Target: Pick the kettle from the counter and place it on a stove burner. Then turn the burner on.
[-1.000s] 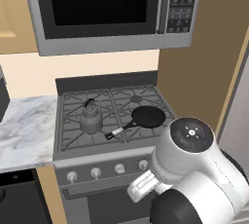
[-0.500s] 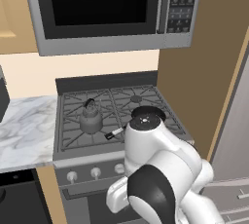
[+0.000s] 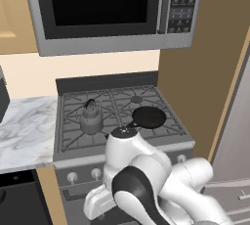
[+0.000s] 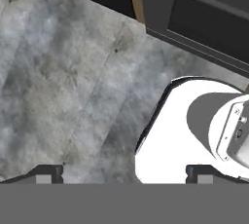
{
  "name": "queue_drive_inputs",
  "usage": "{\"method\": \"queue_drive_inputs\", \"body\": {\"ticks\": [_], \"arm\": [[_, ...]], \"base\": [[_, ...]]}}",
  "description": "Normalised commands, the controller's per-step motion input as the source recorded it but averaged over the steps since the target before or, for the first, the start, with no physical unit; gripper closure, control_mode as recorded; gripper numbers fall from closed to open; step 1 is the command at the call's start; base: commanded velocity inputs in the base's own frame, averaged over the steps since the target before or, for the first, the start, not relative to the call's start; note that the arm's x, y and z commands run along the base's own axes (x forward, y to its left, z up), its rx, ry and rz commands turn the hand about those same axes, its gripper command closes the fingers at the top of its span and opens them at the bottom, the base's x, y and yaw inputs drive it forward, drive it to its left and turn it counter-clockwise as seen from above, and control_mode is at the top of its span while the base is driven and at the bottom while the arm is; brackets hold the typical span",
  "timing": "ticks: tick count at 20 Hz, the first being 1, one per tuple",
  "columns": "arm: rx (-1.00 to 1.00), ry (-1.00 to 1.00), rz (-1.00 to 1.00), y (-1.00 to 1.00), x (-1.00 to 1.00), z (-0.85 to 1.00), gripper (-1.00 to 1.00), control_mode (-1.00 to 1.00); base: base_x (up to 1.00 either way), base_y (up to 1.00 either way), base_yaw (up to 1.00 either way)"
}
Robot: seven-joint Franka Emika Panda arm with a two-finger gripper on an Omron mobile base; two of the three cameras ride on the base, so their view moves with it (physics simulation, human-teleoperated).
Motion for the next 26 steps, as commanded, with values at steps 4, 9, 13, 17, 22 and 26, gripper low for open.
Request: {"method": "queue_drive_inputs", "body": {"ticks": [4,9,13,17,22,26], "arm": [[0.25,-0.43,0.03,0.25,-0.64,-0.88,-1.0,-1.0],[-0.07,-0.78,0.02,0.17,-1.0,-0.25,-1.0,-1.0],[-0.01,-0.09,0.0,0.0,-0.13,-0.03,-1.0,-1.0],[0.02,-0.21,-0.04,0.0,-0.11,0.0,-1.0,-1.0],[0.12,-0.54,-0.12,-0.07,-0.24,0.0,-1.0,-1.0],[0.13,-0.47,-0.13,-0.15,-0.07,0.11,-1.0,-1.0]], "base": [[0.0,0.0,0.0],[0.0,0.0,0.0],[0.0,0.0,0.0],[0.0,0.0,0.0],[0.0,0.0,0.0],[0.0,0.0,0.0]]}}
